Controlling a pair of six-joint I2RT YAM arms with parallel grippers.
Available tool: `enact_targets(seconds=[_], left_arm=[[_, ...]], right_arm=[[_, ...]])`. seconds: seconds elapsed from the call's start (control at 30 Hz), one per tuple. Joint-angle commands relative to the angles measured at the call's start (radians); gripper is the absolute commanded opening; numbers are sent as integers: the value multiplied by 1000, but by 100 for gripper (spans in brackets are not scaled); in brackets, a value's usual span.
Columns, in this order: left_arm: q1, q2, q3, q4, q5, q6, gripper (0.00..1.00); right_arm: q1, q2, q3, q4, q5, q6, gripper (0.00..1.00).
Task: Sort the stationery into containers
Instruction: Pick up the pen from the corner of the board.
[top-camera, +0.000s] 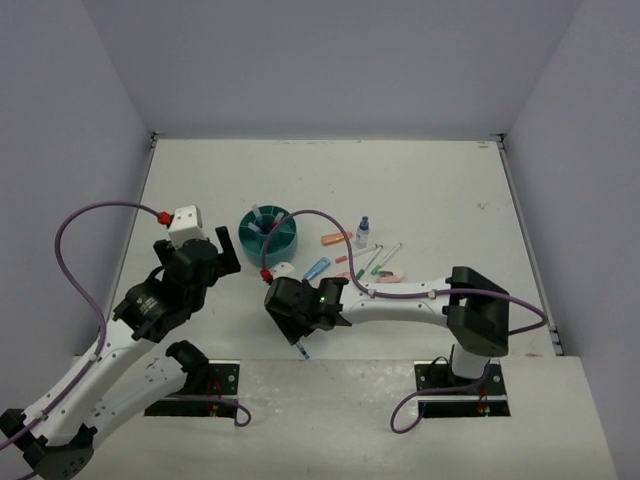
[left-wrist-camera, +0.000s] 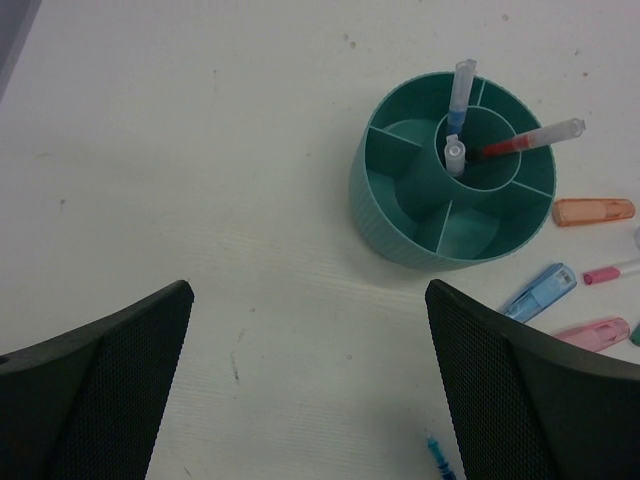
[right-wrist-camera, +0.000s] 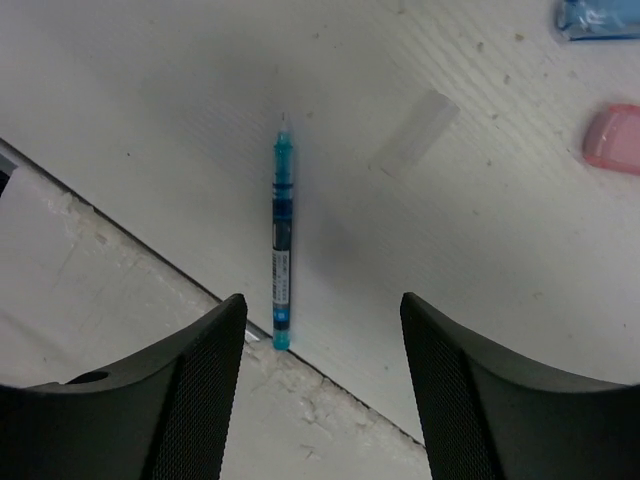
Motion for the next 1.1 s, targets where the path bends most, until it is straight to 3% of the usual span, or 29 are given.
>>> enact_targets(seconds=[0.0,0.2,0.47,0.77,0.9,1.07], left_arm=[[3,-62,0,43,4,34,100],[4,-109,12,10,-50,-1,100],[4,-114,6,23,-29,10,100],[3,-112,6,20,-38,7,100],[3,-110,15,18,-41,-1,100],[4,-77,54,52,104,-15,100]], right_arm=[[2,48,39,-34,-41,20,60],[3,138,81,-34,-84,23,46],[3,218,125,-46,-104,30,33],[4,245,165,-89,-110,29,1],[4,146,174,-83,-114,9,0],[-65,-220,18,-80,-23,20,0]])
